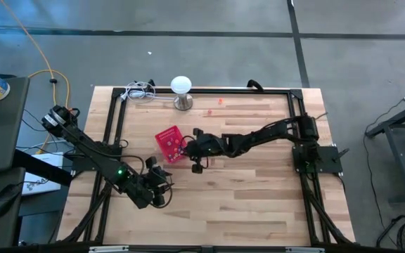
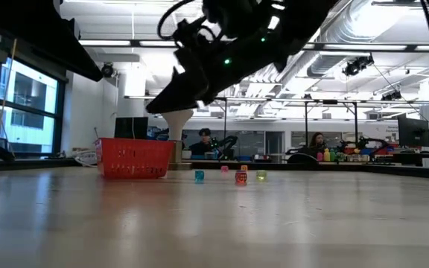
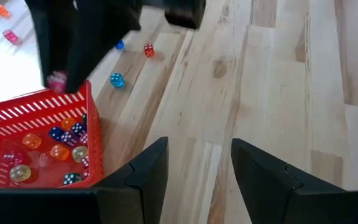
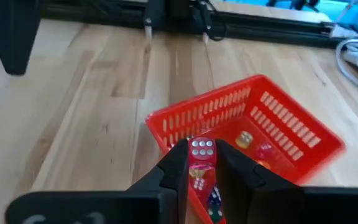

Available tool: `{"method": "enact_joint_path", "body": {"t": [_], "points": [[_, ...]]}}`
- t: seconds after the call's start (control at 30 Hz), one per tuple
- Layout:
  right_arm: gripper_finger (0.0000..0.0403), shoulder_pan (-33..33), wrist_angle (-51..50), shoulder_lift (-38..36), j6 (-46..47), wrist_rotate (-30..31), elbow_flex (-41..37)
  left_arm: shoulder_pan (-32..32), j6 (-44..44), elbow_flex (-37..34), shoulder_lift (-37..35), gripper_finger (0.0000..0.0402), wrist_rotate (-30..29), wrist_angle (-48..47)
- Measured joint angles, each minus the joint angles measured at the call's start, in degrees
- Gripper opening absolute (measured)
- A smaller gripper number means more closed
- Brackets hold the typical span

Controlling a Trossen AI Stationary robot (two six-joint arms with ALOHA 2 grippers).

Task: Pick & Place Dice
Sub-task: Put the pink die into the red basket

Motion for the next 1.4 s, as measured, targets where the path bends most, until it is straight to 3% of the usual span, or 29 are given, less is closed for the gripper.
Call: {"method": "enact_joint_path", "body": {"t": [0.3, 0.7, 0.83, 1.17, 1.4], "points": [[0.0057, 0.0, -1.4, 5.0, -1.7, 0.0, 5.9, 0.1, 0.0, 0.0, 0.0, 0.0168, 0.0, 0.0], [0.0061, 0.0, -4.6, 5.0, 0.1, 0.0, 6.1, 0.1, 0.1, 0.0, 0.0, 0.0168, 0.0, 0.0], [0.0094, 0.0, -4.9, 5.0, 0.4, 1.5, 6.1, 0.1, 0.1, 0.0, 0.0, 0.0168, 0.0, 0.0], [0.0223, 0.0, -4.8, 5.0, 0.2, 3.3, 6.1, 0.1, 0.1, 0.0, 0.0, 0.0168, 0.0, 0.0], [0.0253, -0.2, -4.2, 5.0, -1.7, 8.9, 6.1, 0.2, 0.2, 0.0, 0.0, 0.0168, -1.3, 0.0]]}}
